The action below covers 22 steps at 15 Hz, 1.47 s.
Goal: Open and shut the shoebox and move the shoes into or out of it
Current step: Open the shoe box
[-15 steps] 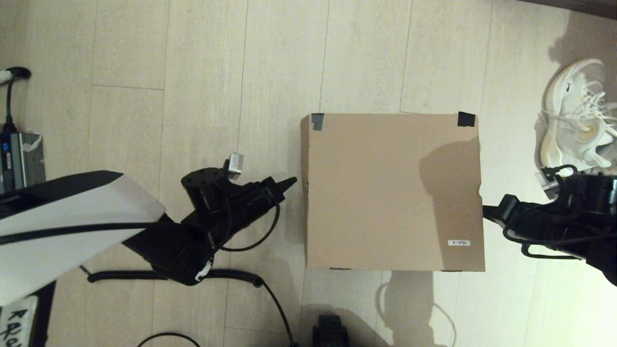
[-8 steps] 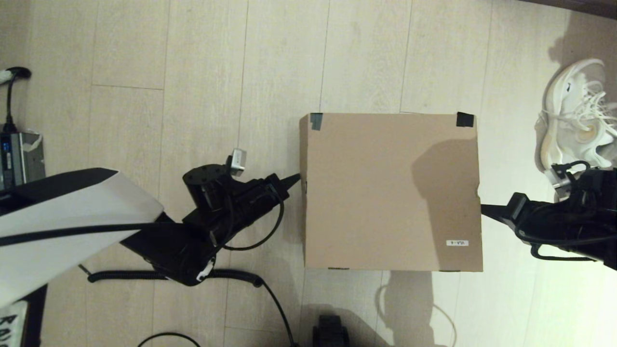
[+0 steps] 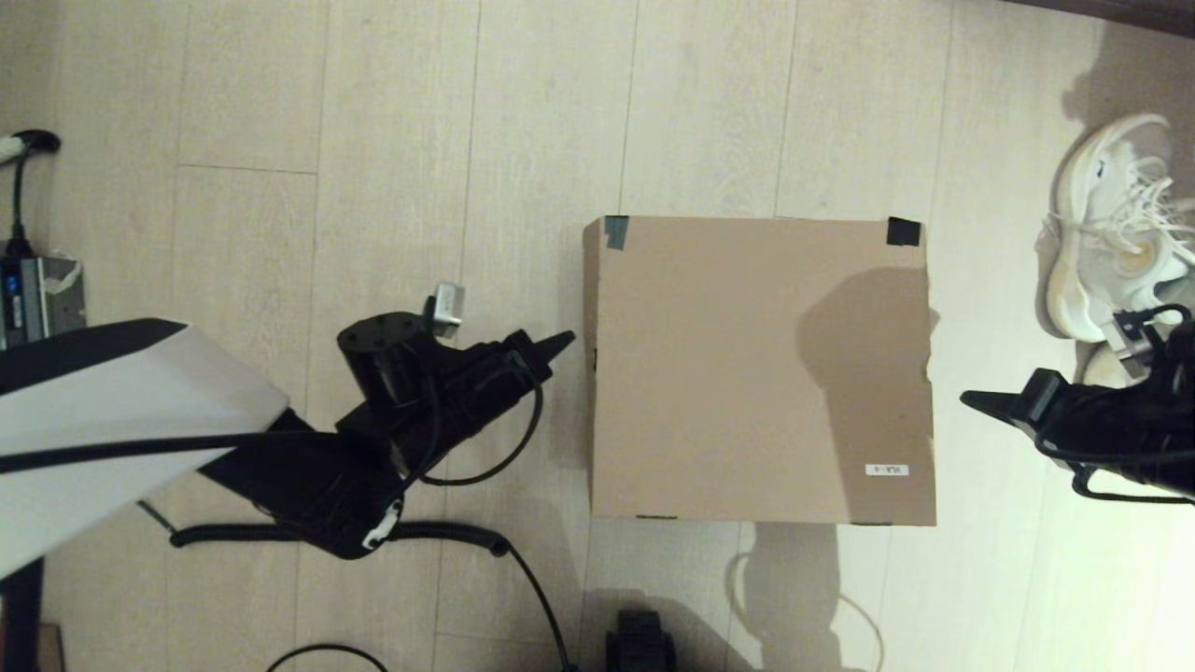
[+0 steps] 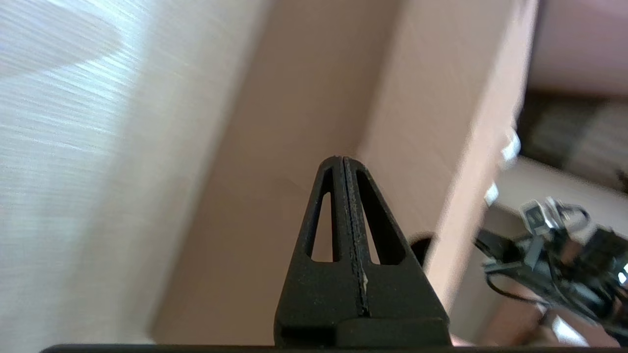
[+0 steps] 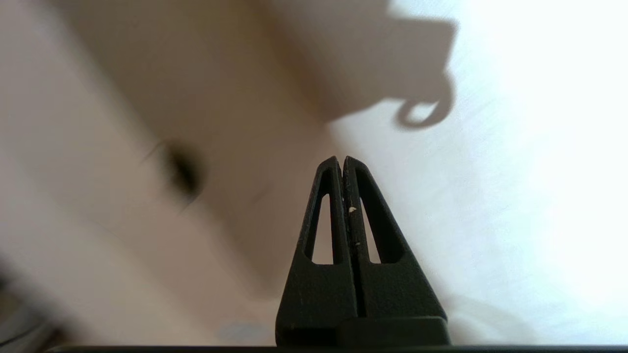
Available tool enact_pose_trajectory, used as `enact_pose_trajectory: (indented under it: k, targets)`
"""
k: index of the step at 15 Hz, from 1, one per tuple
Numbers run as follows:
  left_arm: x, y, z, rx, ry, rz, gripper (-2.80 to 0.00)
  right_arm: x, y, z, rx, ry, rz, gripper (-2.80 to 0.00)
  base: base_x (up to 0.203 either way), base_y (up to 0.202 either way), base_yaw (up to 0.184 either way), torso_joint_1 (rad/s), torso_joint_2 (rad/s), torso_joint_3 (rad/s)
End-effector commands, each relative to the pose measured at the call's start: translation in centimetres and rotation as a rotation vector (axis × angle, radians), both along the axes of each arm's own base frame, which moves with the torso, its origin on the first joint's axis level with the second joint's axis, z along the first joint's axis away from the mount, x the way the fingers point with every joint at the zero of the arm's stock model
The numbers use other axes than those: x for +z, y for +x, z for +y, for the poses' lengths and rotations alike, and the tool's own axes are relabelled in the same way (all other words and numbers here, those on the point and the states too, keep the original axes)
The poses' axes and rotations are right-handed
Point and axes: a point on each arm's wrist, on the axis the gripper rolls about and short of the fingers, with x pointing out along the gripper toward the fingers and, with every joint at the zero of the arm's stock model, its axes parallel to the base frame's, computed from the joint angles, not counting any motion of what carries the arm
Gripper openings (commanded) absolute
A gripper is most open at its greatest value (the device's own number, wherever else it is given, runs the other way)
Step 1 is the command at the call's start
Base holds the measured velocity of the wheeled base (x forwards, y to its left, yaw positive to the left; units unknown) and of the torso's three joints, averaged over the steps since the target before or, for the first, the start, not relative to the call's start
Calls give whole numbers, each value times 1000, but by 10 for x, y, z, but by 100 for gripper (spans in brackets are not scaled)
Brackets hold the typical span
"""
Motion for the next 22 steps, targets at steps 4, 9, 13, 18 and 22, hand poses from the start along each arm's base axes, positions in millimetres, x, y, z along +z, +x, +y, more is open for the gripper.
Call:
enact_pose_trajectory:
  k: [4,9,13,18,22]
  targets:
    - [7,0,3,57,-27,-47,-280,6,47,-26,-479,-470,20,-280,0,0,0,0,0,0]
    - [-12,6,-4,96,34,-47,-280,6,41,-18,-495,-561,50,-280,0,0,0,0,0,0]
    - [-20,18,-12,87,-10,-70,-280,-4,40,-17,-486,-425,270,-280,0,0,0,0,0,0]
    - [-18,-6,-32,24,7,-45,-280,19,62,-21,-765,-785,132,-280,0,0,0,0,0,0]
    - [-29,-38,-34,32,56,32,-280,4,51,-11,-673,-768,168,-280,0,0,0,0,0,0]
